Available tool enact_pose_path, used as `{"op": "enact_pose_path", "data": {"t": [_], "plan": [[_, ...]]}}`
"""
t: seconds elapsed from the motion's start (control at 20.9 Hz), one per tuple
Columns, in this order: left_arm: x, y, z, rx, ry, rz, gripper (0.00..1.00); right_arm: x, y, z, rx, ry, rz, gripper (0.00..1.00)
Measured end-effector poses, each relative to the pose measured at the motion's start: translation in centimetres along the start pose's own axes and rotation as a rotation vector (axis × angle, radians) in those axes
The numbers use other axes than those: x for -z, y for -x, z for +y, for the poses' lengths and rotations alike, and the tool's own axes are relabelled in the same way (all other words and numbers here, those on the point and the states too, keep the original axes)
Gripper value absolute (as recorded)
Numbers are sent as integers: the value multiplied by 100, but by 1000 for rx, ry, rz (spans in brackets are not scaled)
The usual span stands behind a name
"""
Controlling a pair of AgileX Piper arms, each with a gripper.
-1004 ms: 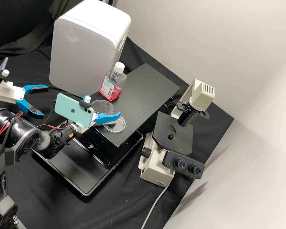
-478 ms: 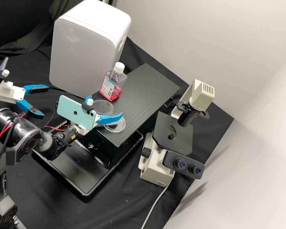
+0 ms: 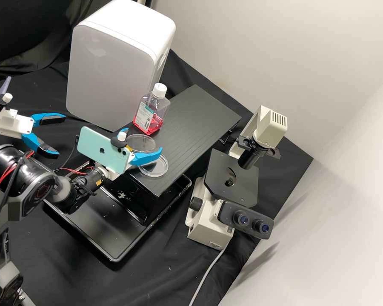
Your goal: Place the lid on the petri dish
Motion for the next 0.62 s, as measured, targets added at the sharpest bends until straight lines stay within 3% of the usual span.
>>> {"op": "enact_pose_path", "data": {"t": [0.62], "plan": [[0,0,0,0,0,0,100,-35,-2,27,-9,-35,-11,0]]}}
